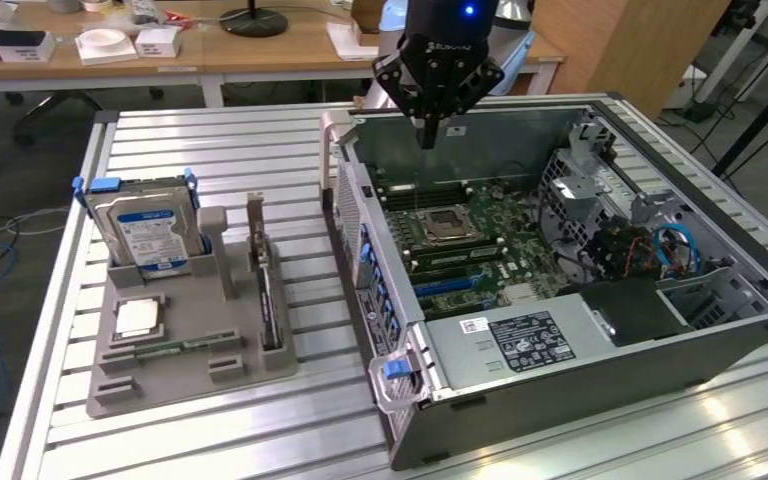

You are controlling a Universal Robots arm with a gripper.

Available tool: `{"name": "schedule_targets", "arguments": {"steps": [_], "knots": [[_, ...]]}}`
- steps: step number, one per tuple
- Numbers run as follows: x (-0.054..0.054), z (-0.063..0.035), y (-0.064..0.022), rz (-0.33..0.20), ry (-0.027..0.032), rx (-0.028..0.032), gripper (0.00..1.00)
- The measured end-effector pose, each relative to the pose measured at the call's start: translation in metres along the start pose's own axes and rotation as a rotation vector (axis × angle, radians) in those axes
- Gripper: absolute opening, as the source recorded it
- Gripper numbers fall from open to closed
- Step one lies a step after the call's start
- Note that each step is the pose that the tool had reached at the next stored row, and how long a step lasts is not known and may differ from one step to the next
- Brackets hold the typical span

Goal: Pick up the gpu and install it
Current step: 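Reach for the gpu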

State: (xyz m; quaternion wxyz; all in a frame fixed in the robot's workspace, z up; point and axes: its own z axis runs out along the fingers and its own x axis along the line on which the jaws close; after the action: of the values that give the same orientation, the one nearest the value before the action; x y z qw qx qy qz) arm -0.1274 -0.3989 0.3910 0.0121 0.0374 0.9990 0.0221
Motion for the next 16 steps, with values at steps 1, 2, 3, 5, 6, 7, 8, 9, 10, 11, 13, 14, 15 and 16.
{"name": "schedule_targets", "arguments": {"steps": [1,2,3,5,6,7,8,9,10,11,13,14,15,16], "knots": [[0.0003,0.0001,0.0000,0.000,0.0000,0.0000,0.11],[0.0005,0.0002,0.0000,0.000,-0.0001,0.0000,0.11],[0.0005,0.0002,-0.0001,0.000,0.0000,0.0001,0.11],[0.0012,0.0006,-0.0001,0.000,0.0000,0.0000,0.11],[0.0014,0.0006,-0.0001,0.000,0.0000,0.0000,0.11],[0.0016,0.0007,-0.0001,0.000,0.0000,0.0000,0.11],[0.0018,0.0008,-0.0002,0.000,0.0000,-0.0001,0.11],[0.0021,0.0008,-0.0002,0.000,0.0000,-0.0001,0.11],[0.0023,0.0009,-0.0002,0.000,0.0000,0.0000,0.11],[0.0027,0.0010,-0.0002,0.000,-0.0001,-0.0002,0.11],[0.0036,0.0012,-0.0003,0.000,-0.0001,-0.0002,0.11],[0.0041,0.0012,-0.0003,0.000,0.0000,-0.0001,0.11],[0.0046,0.0013,-0.0004,0.000,0.0000,0.0000,0.11],[0.0050,0.0014,-0.0004,0.000,0.0000,0.0000,0.11]]}}
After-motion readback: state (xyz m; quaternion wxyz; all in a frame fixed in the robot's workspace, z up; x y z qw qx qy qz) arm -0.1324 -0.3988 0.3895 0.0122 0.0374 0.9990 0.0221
